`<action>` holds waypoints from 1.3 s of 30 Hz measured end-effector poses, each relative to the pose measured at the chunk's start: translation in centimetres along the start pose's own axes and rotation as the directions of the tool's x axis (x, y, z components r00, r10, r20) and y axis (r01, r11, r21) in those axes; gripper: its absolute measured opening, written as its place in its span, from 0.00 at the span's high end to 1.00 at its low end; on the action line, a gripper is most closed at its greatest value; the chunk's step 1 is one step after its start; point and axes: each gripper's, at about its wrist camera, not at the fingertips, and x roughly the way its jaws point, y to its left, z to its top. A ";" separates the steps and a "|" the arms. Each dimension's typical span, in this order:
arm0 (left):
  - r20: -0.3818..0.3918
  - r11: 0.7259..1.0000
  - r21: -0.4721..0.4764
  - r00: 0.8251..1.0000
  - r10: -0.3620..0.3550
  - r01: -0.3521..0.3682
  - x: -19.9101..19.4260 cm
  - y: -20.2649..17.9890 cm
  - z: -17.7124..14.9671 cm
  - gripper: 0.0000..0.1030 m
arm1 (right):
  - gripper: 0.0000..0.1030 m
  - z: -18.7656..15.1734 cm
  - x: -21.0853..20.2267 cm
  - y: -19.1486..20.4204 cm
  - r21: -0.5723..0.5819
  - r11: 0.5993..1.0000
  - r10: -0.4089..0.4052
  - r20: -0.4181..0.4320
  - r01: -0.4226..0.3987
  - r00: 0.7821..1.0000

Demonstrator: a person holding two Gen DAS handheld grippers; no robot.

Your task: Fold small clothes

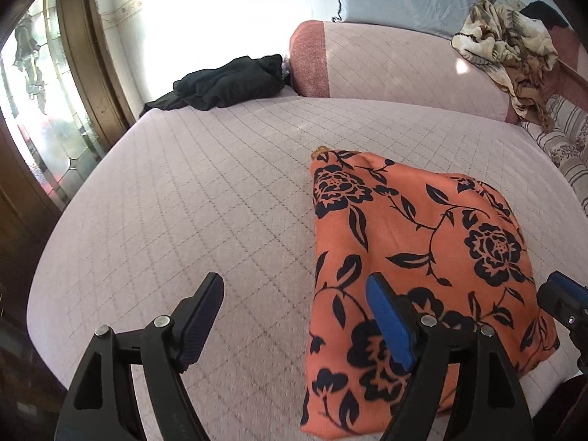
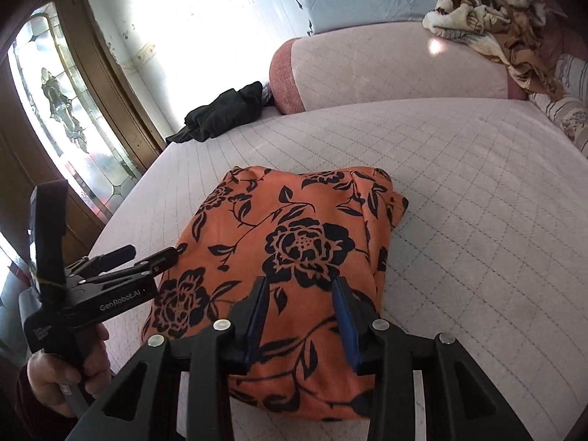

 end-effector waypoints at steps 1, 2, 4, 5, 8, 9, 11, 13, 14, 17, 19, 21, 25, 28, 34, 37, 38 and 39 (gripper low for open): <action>0.017 1.000 -0.004 1.000 0.012 -0.012 -1.2 0.1 -0.1 0.21 | 0.61 -0.2 -0.9 0.5 -0.024 1.000 -0.014 0.016 0.015 1.000; 0.040 1.000 -0.006 0.999 0.029 -0.029 -2.4 0.2 -0.2 0.21 | 0.61 -0.4 -1.9 0.9 -0.044 0.999 -0.022 0.032 0.024 0.999; 0.081 0.998 -0.002 0.995 0.059 -0.059 -4.8 0.2 -0.3 0.21 | 0.61 -0.5 -4.0 1.6 -0.066 0.997 -0.022 0.063 0.026 0.998; 0.096 0.997 -0.003 0.993 0.072 -0.072 -5.8 0.3 -0.2 0.19 | 0.61 -0.5 -5.2 1.9 -0.072 0.997 -0.023 0.083 0.029 0.996; 0.160 0.994 -0.021 0.981 0.110 -0.109 -9.0 0.6 -0.2 0.09 | 0.35 -0.4 -7.9 3.2 -0.078 0.996 -0.028 0.139 0.039 0.990; 0.183 0.994 -0.023 0.977 0.112 -0.109 -10.0 0.7 -0.2 0.09 | 0.35 -0.4 -8.8 3.6 -0.083 0.996 -0.026 0.159 0.040 0.987; 0.208 0.994 -0.027 0.972 0.111 -0.107 -11.7 0.9 -0.2 0.09 | 0.35 -0.3 -10.2 4.3 -0.093 0.994 -0.036 0.180 0.053 0.983; 0.225 0.995 -0.029 0.969 0.102 -0.098 -13.1 1.0 -0.2 0.09 | 0.35 -0.1 -11.2 4.6 -0.087 0.995 -0.039 0.194 0.057 0.980; 0.234 0.995 -0.032 0.967 0.102 -0.097 -13.8 1.1 -0.2 0.08 | 0.35 -0.2 -11.9 4.7 -0.083 0.995 -0.036 0.202 0.054 0.979; 0.252 0.996 -0.037 0.964 0.089 -0.082 -15.4 1.0 -0.2 0.08 | 0.35 -0.3 -13.0 5.1 -0.081 0.994 -0.051 0.224 0.071 0.973; 0.259 0.997 -0.042 0.963 0.078 -0.069 -16.2 0.9 -0.2 0.08 | 0.32 -0.4 -13.6 5.3 -0.086 0.992 -0.074 0.241 0.098 0.968; 0.268 0.997 -0.046 0.961 0.073 -0.063 -17.0 0.7 -0.3 0.08 | 0.32 -0.5 -13.9 5.5 -0.081 0.991 -0.087 0.249 0.110 0.965; 0.288 0.996 -0.050 0.954 0.083 -0.072 -17.9 0.5 -0.3 0.08 | 0.32 -0.4 -14.2 5.2 -0.059 0.993 -0.088 0.256 0.107 0.963; 0.276 0.997 -0.048 0.959 0.070 -0.059 -17.8 0.6 -0.1 0.08 | 0.32 -0.3 -14.0 5.1 -0.051 0.994 -0.085 0.252 0.101 0.964; 0.265 0.996 -0.061 0.961 0.077 -0.063 -17.3 0.8 0.1 0.08 | 0.32 -0.2 -13.2 4.9 -0.055 0.994 -0.076 0.236 0.091 0.969; 0.257 0.996 -0.061 0.964 0.075 -0.062 -16.9 1.0 0.2 0.08 | 0.32 -0.1 -12.6 4.9 -0.053 0.995 -0.074 0.220 0.087 0.973; 0.252 0.996 -0.062 0.965 0.073 -0.059 -16.8 1.0 0.3 0.08 | 0.32 -0.1 -12.5 4.9 -0.054 0.995 -0.072 0.215 0.086 0.974; 0.249 0.997 -0.063 0.966 0.066 -0.052 -16.7 1.1 0.3 0.08 | 0.32 -0.1 -12.3 4.9 -0.056 0.995 -0.073 0.211 0.086 0.975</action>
